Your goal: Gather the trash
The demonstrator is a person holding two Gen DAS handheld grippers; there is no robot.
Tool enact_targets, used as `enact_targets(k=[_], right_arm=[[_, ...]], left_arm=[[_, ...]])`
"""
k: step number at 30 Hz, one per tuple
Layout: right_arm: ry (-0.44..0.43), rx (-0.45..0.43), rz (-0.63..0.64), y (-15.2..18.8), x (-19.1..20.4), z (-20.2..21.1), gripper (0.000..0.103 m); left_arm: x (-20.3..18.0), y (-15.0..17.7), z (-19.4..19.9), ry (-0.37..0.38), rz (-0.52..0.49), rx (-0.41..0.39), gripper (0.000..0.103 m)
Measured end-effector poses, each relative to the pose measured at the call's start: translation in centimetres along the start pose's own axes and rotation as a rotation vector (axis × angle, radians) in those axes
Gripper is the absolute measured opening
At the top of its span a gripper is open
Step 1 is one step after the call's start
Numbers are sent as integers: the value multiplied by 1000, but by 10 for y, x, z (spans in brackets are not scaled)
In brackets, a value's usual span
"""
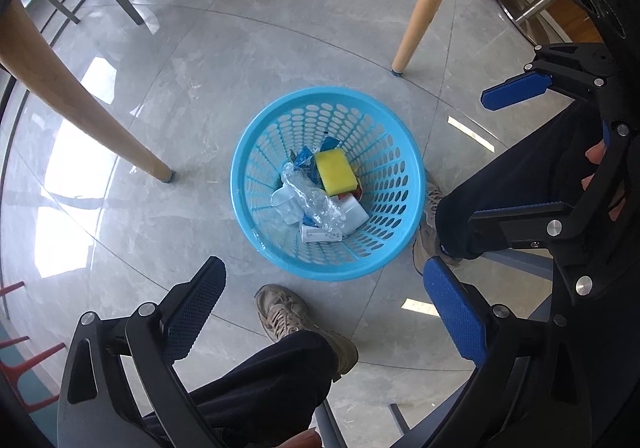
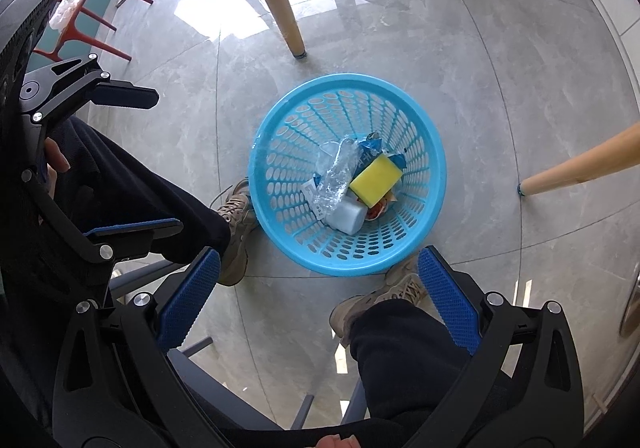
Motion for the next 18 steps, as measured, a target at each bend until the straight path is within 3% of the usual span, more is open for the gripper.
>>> enact_targets(k=[18], right_arm=[[1, 1, 4, 2, 1, 2, 95]], left_arm=[[-5, 1, 3, -7, -13, 8, 97]])
Point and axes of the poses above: each gripper's, at about its wrist camera, not at the fingertips, and z roughly against the way its jaws point, x to its left, y to its underside, the point moved 6 cm from there along -z, roughly the way its jaws point, and after that the axes turned 13 degrees about -x, right-handed, at the moved point
